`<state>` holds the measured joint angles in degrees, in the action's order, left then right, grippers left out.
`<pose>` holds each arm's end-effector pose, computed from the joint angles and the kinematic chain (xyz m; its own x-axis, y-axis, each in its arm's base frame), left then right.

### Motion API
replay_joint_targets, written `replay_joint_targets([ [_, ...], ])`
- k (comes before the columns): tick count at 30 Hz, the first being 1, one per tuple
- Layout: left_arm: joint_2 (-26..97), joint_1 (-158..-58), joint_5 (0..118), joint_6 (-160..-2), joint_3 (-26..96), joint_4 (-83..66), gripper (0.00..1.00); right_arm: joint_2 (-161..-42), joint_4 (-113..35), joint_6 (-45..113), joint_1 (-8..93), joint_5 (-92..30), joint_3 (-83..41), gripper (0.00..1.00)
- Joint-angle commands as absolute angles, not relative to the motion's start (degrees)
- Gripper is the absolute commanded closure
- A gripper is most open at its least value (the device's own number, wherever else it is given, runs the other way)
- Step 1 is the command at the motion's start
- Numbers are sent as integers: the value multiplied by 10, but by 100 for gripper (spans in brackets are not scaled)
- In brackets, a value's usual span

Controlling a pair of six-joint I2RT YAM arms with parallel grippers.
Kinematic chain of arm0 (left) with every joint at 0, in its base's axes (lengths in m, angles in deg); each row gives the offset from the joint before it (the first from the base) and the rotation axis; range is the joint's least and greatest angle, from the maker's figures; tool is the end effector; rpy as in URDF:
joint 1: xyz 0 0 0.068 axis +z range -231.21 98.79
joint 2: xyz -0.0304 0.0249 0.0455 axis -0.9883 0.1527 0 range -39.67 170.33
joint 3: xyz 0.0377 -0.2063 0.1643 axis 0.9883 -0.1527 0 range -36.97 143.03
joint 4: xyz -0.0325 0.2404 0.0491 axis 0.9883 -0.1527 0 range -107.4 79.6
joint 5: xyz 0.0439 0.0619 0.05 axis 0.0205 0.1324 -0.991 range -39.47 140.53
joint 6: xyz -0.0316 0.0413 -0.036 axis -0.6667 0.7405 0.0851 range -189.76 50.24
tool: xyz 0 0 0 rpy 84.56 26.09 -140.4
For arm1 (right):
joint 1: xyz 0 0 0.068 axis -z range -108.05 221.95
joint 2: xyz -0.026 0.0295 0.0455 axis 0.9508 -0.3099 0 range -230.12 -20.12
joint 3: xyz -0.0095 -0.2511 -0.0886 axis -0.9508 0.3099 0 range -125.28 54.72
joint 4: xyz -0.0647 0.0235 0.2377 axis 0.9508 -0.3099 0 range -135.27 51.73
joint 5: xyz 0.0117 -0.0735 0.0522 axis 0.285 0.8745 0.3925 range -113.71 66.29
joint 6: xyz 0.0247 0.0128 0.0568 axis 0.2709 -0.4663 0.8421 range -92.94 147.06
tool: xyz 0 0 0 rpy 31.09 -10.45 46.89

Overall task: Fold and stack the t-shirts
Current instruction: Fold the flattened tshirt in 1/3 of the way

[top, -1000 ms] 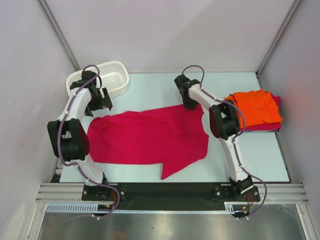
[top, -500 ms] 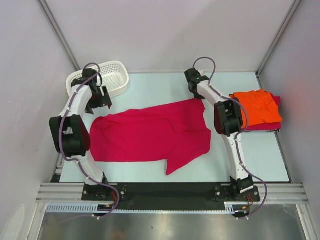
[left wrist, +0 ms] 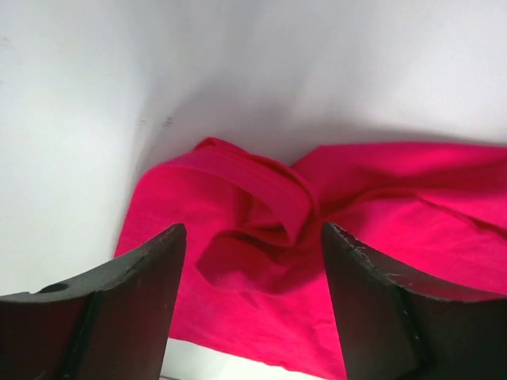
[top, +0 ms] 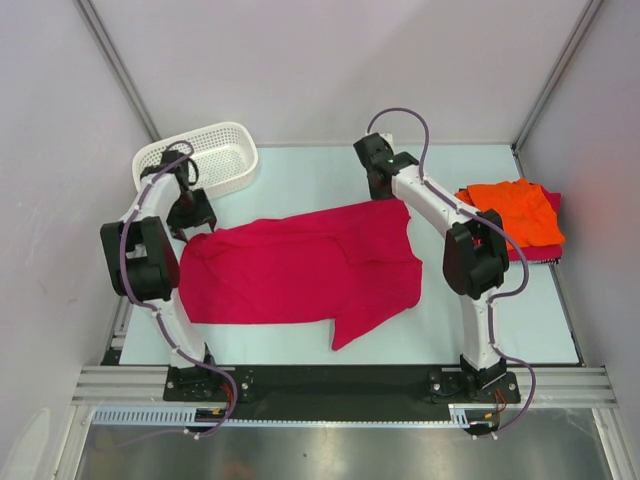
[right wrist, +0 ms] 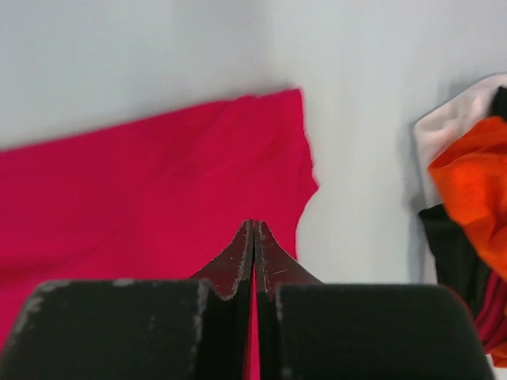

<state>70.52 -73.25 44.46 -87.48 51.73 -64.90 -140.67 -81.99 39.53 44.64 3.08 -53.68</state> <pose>0.3701 0.0570 0.2080 -0.8657 -0.4267 -0.2618 -0.4478 0.8938 0.0241 0.4135 0.1888 0.2482 -0.7580 -0.1744 -0.6285 -0.0217 0.9698 -0.2430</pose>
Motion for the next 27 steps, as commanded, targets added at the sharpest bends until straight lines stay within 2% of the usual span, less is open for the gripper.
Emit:
replay_joint_targets([
  [1, 711, -676, 490, -877, 520, -625, 25, -1382, -821, 421, 441, 2, -493, 100],
  [4, 734, -646, 537, -873, 529, -618, 35, -1386, -829, 422, 439, -2, -494, 100],
  [5, 750, -642, 548, -871, 536, -619, 43, -1389, -831, 419, 439, -1, -500, 100],
  [7, 765, -640, 563, -868, 543, -621, 47, -1391, -833, 414, 439, -1, -507, 100],
  [11, 771, -639, 588, -873, 555, -620, 38, -1403, -840, 402, 440, -4, -534, 100],
  [14, 753, -639, 595, -876, 559, -615, 35, -1411, -848, 402, 440, -4, -551, 100],
  [21, 695, -639, 615, -882, 566, -623, 36, -1419, -851, 410, 438, -22, -549, 100],
  [27, 698, -639, 629, -884, 575, -630, 37, -1427, -852, 409, 436, -31, -547, 100],
])
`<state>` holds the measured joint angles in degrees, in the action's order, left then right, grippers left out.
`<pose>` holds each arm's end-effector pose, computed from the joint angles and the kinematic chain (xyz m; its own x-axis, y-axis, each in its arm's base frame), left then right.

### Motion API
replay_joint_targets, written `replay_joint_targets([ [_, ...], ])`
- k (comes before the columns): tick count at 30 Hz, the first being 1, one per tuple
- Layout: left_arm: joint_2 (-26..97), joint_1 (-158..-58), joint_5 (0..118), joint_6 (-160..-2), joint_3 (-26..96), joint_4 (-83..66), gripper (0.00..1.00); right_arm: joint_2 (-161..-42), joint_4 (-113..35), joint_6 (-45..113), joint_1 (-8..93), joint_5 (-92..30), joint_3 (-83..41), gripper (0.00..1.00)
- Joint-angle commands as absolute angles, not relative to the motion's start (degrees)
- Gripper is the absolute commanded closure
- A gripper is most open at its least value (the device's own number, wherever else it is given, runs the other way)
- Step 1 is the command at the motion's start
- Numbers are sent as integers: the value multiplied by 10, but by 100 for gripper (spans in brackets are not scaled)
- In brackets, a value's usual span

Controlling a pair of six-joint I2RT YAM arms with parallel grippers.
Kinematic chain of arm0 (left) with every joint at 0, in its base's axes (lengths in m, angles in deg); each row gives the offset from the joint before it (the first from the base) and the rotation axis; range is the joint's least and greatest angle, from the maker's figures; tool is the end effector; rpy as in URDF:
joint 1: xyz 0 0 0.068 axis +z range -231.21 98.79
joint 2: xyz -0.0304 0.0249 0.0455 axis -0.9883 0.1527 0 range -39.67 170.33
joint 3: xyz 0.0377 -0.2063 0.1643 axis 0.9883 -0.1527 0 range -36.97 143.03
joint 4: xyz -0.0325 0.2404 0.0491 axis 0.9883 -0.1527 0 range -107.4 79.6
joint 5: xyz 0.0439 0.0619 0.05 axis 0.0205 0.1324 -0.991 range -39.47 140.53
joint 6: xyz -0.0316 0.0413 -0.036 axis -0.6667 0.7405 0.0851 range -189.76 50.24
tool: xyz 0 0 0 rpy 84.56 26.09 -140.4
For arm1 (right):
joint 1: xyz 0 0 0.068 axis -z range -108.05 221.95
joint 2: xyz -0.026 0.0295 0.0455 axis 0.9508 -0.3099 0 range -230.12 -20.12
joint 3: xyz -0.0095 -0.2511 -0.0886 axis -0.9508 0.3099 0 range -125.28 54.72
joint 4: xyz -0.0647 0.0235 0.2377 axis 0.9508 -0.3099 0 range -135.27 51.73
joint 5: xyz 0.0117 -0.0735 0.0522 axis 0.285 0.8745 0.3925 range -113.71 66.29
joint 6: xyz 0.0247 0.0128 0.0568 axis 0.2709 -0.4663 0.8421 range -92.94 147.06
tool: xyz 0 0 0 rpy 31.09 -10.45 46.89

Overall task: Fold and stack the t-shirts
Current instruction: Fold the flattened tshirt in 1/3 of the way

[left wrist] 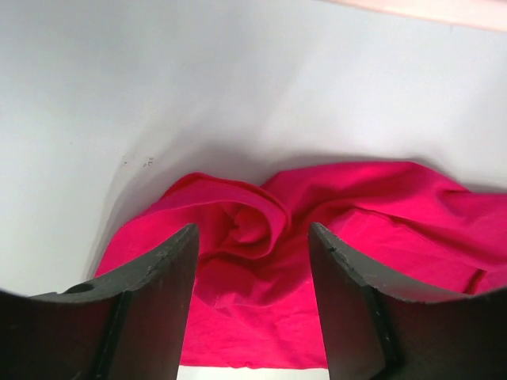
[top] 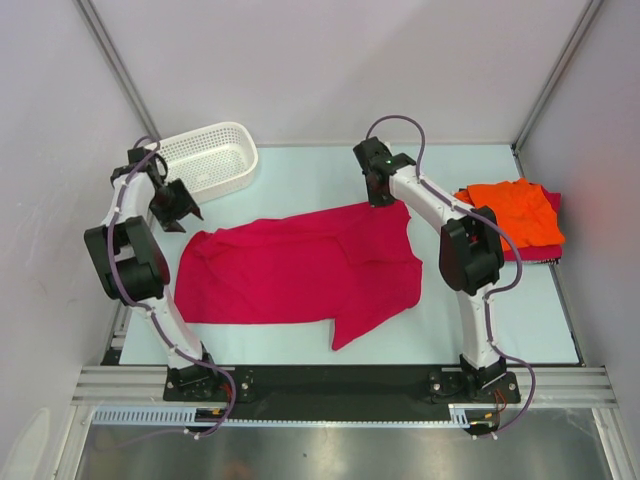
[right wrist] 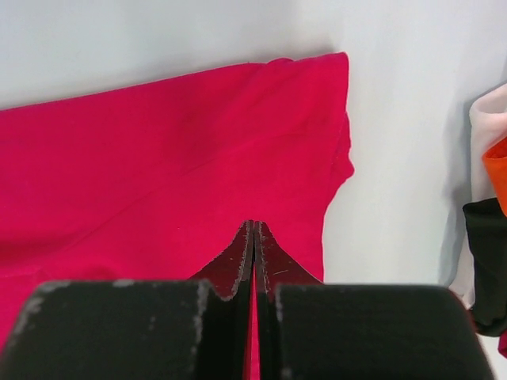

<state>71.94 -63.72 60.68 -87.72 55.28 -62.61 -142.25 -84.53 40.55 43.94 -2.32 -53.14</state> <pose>0.3747 0.1092 0.2176 -0.7859 -0.5659 -0.2492 -0.5099 0.8211 -0.2565 0.4084 0.1971 0.2291 -0.8125 -0.1861 -0.5525 -0.0918 0.9767 -0.1939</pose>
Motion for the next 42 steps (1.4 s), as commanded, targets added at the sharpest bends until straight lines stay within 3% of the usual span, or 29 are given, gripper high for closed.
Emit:
replay_joint_targets([
  [1, 705, -639, 632, -884, 577, -630, 38, -1428, -853, 409, 436, -31, -548, 100],
  [13, 753, -644, 658, -881, 580, -627, 39, -1433, -855, 409, 437, -39, -554, 100],
  [17, 770, -657, 663, -880, 584, -626, 43, -1434, -856, 409, 437, -38, -554, 100],
  [20, 777, -670, 665, -881, 586, -626, 56, -1434, -856, 409, 438, -38, -555, 100],
  [21, 782, -672, 665, -883, 587, -626, 71, -1434, -856, 409, 438, -38, -555, 100],
  [24, 789, -678, 662, -887, 587, -626, 100, -1435, -856, 409, 438, -40, -560, 100],
  [42, 800, -664, 478, -904, 688, -686, 100, -1440, -861, 411, 438, -50, -559, 100],
])
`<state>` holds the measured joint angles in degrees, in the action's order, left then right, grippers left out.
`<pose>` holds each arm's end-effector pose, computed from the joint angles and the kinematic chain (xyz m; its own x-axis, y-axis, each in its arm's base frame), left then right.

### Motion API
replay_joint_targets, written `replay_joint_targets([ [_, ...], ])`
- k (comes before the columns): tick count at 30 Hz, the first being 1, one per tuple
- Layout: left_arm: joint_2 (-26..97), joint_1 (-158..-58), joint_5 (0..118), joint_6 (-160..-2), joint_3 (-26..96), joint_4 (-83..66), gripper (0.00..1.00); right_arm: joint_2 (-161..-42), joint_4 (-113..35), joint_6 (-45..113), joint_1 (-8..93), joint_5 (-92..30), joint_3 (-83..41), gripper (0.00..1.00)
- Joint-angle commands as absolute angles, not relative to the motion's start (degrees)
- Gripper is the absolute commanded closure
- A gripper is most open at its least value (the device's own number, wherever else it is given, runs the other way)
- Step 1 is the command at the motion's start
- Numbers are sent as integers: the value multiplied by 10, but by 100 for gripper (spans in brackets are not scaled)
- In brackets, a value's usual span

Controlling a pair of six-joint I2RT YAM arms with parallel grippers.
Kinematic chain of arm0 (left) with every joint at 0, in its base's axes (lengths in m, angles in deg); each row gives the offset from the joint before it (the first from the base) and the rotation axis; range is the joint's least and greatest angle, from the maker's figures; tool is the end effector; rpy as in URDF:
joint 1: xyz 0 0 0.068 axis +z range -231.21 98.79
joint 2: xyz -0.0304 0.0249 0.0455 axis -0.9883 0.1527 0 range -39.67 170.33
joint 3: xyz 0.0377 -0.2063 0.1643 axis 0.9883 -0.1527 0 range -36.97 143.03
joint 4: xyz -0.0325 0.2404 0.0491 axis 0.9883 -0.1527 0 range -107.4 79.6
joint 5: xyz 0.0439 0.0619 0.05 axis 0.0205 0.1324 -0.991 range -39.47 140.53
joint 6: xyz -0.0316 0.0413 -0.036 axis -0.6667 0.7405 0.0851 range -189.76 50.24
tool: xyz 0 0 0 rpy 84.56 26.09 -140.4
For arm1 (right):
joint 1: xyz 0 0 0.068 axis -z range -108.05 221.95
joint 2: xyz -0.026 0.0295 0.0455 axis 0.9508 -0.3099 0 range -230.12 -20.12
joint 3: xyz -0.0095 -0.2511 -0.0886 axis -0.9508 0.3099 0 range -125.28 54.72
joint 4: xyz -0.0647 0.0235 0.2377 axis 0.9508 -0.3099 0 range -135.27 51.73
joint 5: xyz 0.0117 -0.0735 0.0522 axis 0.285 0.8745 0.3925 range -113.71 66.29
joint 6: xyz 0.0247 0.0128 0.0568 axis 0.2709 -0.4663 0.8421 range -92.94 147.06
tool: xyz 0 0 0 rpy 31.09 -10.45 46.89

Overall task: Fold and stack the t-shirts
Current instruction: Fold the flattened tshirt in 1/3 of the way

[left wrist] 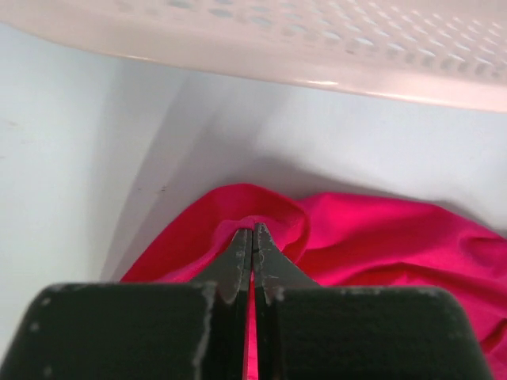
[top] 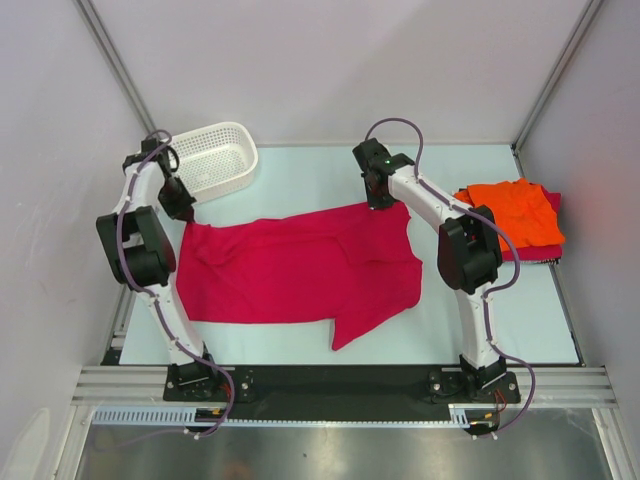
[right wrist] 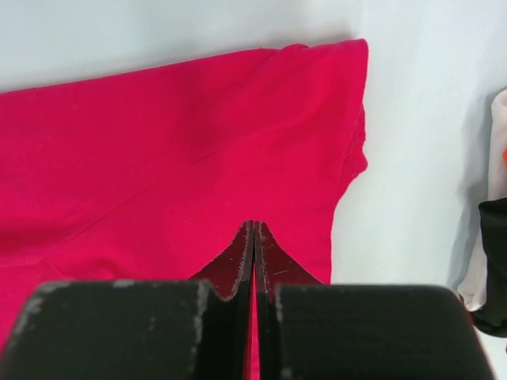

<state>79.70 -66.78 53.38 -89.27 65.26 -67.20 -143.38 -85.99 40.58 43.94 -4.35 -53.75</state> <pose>0.4050 0.1018 0.2096 -0.7985 -0.5499 -0.2448 -0.5329 0.8350 -0.1374 0.4085 0.1990 0.2217 -0.8335 -0.1934 -0.5176 -0.1163 0.9772 -0.1779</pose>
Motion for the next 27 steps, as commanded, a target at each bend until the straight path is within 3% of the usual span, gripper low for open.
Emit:
replay_joint_targets([
  [1, 805, -664, 475, -905, 697, -688, 100, -1440, -862, 412, 439, -50, -560, 100],
  [11, 891, -664, 448, -920, 812, -708, 100, -1436, -870, 411, 437, -48, -561, 100],
  [12, 900, -664, 446, -916, 825, -715, 91, -1436, -871, 412, 437, -48, -560, 100],
  [13, 914, -663, 443, -912, 830, -721, 77, -1435, -874, 414, 436, -47, -560, 100],
  [14, 918, -661, 433, -912, 833, -730, 49, -1434, -875, 415, 436, -49, -560, 100],
  [16, 899, -658, 410, -919, 817, -754, 24, -1434, -877, 417, 436, -49, -559, 100],
  [17, 880, -658, 400, -923, 800, -744, 5, -1434, -877, 418, 436, -52, -559, 100],
  [18, 859, -658, 402, -923, 758, -732, 0, -1433, -878, 420, 436, -54, -558, 100],
  [24, 705, -662, 500, -906, 658, -685, 1, -1443, -876, 421, 425, -61, -561, 100],
  [27, 676, -670, 534, -902, 618, -687, 9, -1448, -876, 420, 423, -65, -565, 100],
])
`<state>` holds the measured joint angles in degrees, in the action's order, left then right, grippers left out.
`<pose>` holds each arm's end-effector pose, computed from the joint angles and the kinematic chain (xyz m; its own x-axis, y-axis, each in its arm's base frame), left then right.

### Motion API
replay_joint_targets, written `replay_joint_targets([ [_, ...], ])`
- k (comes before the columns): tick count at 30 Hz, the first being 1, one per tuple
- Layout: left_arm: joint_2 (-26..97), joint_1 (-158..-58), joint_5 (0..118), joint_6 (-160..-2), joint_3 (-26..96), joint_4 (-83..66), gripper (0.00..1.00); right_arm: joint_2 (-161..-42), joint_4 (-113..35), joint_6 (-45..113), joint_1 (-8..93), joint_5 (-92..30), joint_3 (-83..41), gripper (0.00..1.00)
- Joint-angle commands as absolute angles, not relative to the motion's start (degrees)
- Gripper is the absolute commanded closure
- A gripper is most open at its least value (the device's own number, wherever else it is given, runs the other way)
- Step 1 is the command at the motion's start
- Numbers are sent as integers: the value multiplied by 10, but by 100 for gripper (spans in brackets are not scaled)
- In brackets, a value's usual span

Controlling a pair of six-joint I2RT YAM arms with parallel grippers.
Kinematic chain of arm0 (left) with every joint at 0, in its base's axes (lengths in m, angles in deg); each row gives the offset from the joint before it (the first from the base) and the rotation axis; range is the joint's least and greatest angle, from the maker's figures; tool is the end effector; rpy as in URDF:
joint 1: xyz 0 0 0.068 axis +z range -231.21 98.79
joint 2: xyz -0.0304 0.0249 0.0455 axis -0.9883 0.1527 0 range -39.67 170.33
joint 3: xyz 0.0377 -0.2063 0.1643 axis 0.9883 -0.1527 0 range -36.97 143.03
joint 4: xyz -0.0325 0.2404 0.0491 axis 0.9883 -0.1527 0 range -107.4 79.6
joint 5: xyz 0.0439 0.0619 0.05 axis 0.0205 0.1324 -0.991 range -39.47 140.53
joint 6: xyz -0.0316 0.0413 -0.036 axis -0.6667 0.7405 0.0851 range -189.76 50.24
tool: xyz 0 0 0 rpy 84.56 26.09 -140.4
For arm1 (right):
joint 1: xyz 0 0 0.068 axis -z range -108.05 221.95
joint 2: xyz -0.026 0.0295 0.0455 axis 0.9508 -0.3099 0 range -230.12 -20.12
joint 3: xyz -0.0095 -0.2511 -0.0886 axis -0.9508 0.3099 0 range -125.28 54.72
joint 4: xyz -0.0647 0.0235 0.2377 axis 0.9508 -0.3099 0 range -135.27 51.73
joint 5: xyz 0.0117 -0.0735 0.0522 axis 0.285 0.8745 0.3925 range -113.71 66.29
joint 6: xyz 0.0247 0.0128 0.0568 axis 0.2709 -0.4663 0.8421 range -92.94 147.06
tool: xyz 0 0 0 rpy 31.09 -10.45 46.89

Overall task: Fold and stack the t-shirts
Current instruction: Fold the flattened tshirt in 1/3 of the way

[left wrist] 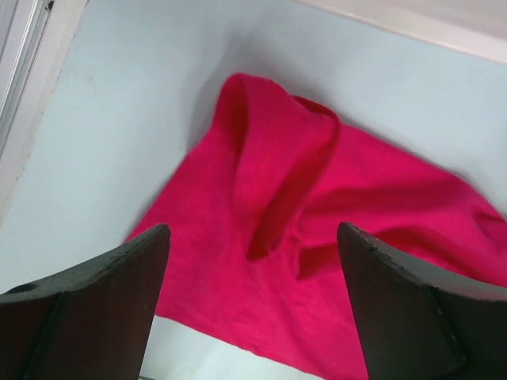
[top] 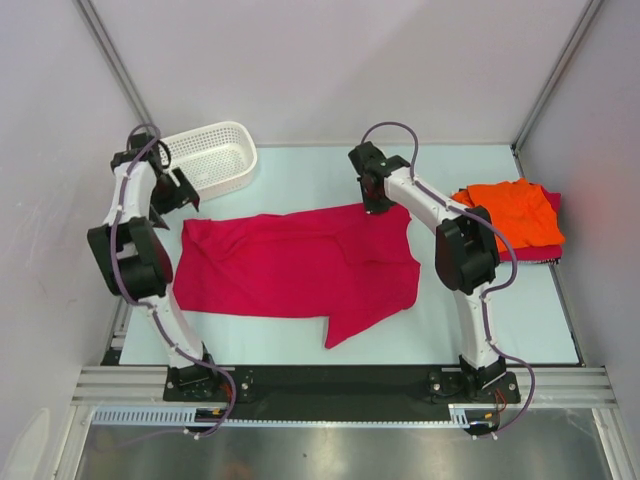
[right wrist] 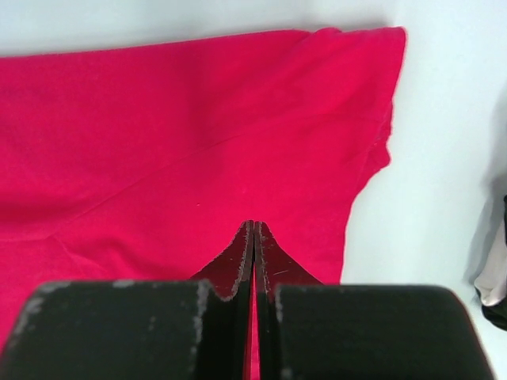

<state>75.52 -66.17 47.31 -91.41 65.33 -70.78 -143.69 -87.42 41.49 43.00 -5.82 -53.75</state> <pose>0.3878 0.1071 0.2363 -0.7583 -0.5852 -0.2874 -0.5966 0.8006 -0.0562 0.4029 0.2058 0.2176 -0.8490 -0.1985 -0.4897 -0.1366 0.9777 -0.1596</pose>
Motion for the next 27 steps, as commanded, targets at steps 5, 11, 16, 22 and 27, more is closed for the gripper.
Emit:
replay_joint_targets([
  [5, 651, -681, 557, -884, 559, -681, 23, -1450, -875, 419, 422, -67, -563, 100],
  [11, 651, -689, 569, -876, 484, -670, 39, -1446, -871, 417, 422, -69, -549, 100],
  [16, 665, -695, 570, -875, 452, -651, 59, -1439, -863, 409, 422, -67, -537, 100],
  [22, 700, -698, 557, -883, 441, -628, 74, -1429, -860, 407, 422, -69, -522, 100],
  [27, 707, -698, 550, -895, 463, -633, 37, -1412, -856, 401, 423, -67, -501, 100],
])
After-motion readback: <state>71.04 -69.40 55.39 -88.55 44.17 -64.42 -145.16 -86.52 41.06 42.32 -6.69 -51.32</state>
